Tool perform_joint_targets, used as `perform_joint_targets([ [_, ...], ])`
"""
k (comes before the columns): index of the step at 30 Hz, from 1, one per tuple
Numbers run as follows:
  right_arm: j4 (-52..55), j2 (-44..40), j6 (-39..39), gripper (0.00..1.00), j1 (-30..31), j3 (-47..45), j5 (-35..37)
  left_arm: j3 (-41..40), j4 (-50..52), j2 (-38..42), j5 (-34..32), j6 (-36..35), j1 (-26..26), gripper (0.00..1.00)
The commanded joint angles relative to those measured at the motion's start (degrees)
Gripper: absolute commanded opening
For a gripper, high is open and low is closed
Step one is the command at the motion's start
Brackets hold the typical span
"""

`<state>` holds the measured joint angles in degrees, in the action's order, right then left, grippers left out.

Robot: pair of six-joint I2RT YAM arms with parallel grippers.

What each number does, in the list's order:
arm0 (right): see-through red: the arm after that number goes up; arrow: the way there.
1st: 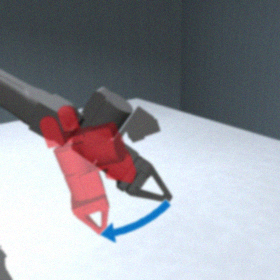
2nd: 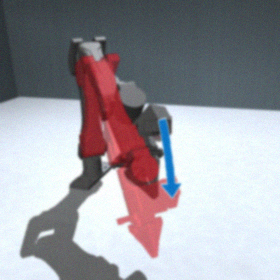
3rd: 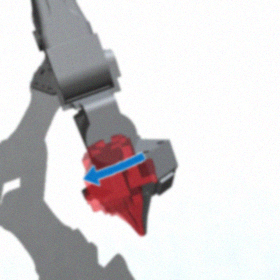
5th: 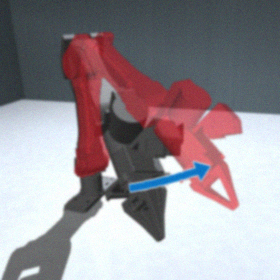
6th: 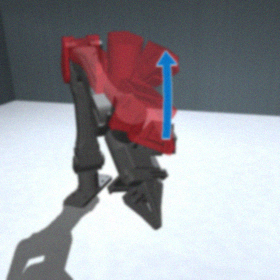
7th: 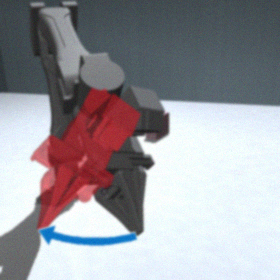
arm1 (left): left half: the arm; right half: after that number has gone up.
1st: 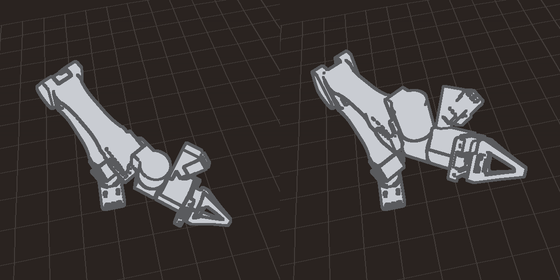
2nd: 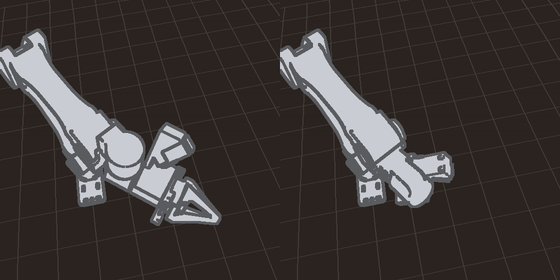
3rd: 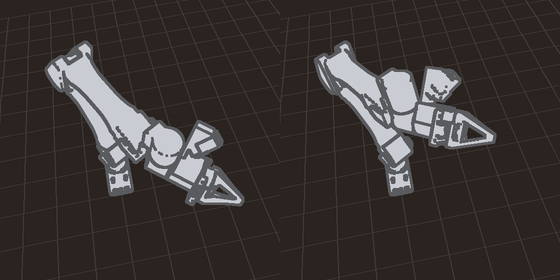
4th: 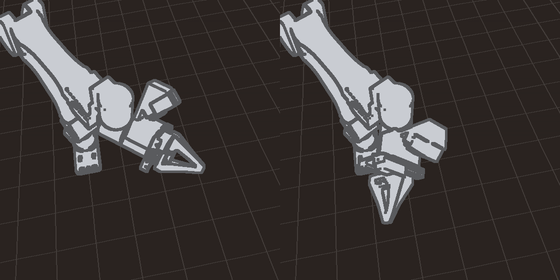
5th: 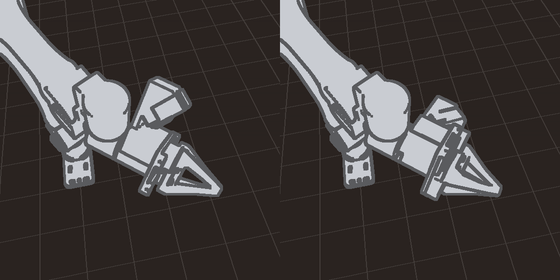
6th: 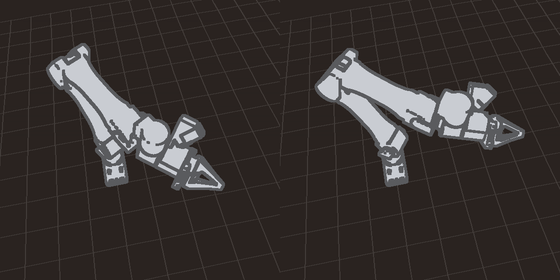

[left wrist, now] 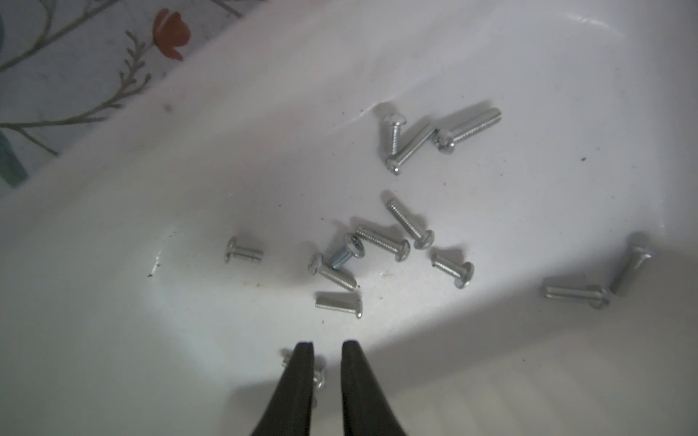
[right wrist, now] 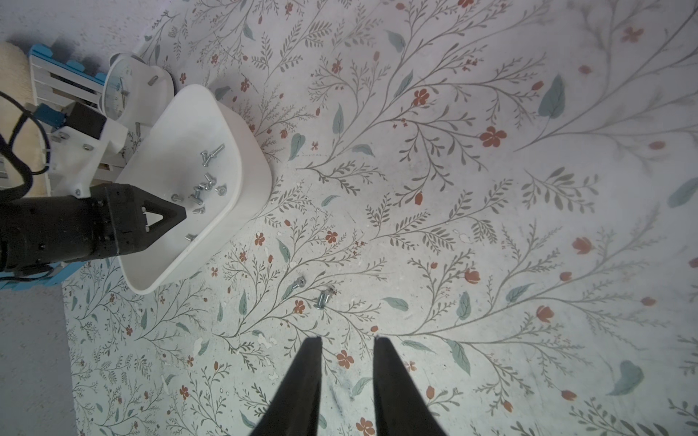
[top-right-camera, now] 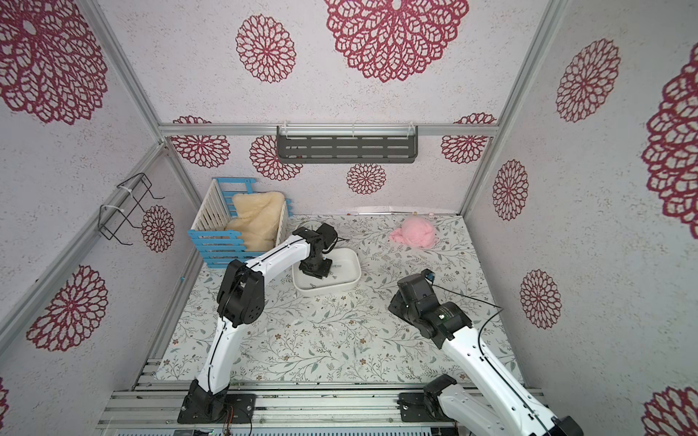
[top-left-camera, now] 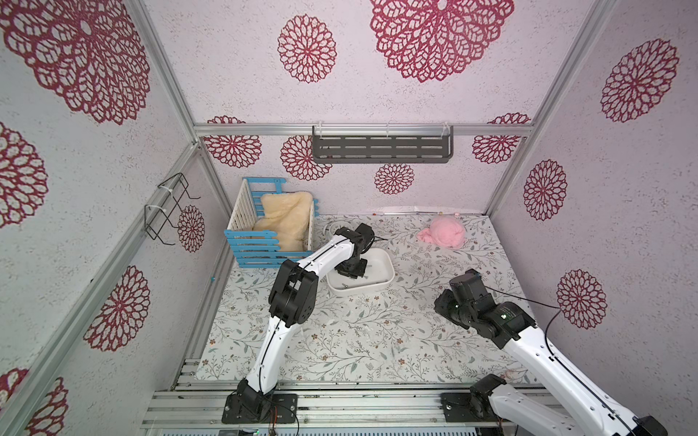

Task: Put the screws on the desktop into the storage box
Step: Place the screw in the storage box.

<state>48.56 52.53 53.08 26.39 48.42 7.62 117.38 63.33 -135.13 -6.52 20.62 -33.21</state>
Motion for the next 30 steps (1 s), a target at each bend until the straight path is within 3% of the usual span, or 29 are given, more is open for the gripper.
perform_joint_targets([
  [1, -1.4, 0.2, -1.2, 0.28, -0.3, 0.3, -0.4, 0.6, 0.2, 0.0, 0.1, 0.1, 0.5, 0.21],
  [6, -1.9, 0.9, -1.1, 0.28, -0.3, 0.4, -0.9, -0.1, 0.2, 4.3, -0.2, 0.2, 0.5, 0.23],
  [14, -4.1, 3.4, -1.4, 0.28, -0.2, -0.6, -3.5, -4.7, 0.1, 19.5, -1.5, 0.6, 0.8, 0.3],
  [17, -5.5, 4.7, -1.4, 0.29, 0.0, -1.3, -4.5, -8.6, 0.1, 26.8, -1.4, 1.4, 1.1, 0.36],
  [30, -10.0, 14.8, 2.0, 0.3, 5.6, -2.2, -4.0, -34.4, -5.4, 48.5, -2.6, 5.2, 3.9, 0.4],
])
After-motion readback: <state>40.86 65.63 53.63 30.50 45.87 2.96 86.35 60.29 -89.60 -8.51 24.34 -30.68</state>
